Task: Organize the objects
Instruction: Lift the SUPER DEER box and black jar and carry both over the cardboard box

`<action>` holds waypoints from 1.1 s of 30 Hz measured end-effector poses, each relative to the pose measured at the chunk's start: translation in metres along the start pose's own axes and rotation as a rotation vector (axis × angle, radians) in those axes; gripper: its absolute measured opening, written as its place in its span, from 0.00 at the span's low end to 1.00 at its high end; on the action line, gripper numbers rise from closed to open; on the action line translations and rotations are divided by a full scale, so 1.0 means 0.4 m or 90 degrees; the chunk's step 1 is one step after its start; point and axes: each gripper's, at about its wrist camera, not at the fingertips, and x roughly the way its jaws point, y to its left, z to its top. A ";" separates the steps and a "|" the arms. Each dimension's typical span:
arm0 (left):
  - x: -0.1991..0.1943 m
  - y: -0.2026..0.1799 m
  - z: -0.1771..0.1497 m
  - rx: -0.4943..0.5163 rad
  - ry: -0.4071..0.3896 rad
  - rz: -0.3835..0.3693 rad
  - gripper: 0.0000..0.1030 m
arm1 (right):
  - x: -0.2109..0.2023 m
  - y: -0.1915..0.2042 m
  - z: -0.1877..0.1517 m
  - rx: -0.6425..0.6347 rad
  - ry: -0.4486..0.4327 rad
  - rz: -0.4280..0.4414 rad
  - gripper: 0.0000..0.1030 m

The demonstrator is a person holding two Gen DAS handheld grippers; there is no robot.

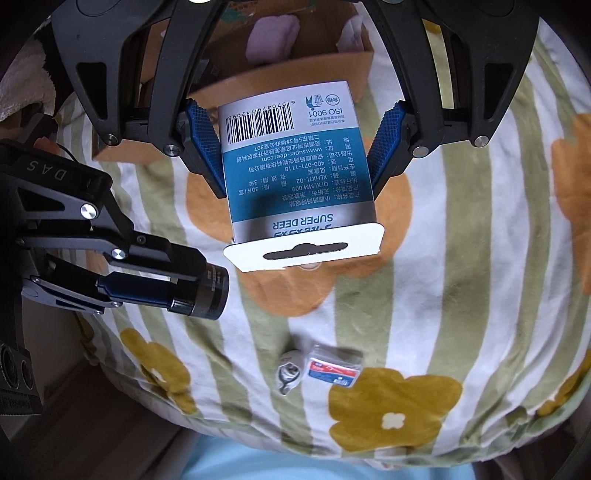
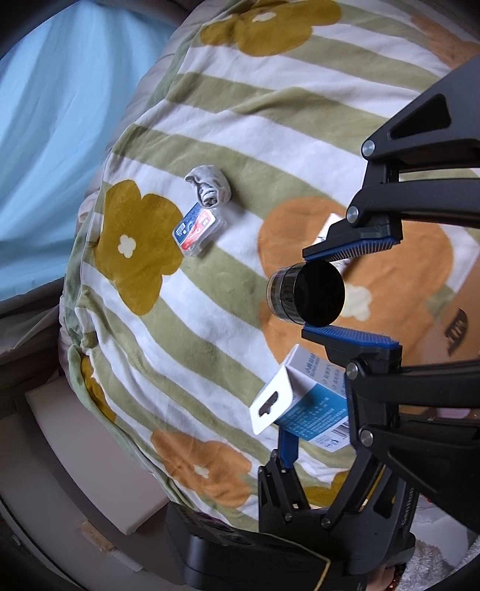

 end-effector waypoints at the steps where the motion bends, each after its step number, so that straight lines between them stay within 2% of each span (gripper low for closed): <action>1: -0.005 -0.004 -0.006 0.005 -0.001 0.000 0.67 | -0.010 0.007 -0.010 -0.001 -0.002 -0.003 0.31; 17: -0.078 -0.071 -0.172 0.050 0.016 -0.023 0.67 | -0.136 0.092 -0.161 0.020 -0.006 -0.019 0.31; 33: -0.060 -0.126 -0.363 0.078 0.071 -0.056 0.67 | -0.187 0.149 -0.367 0.084 0.062 -0.023 0.31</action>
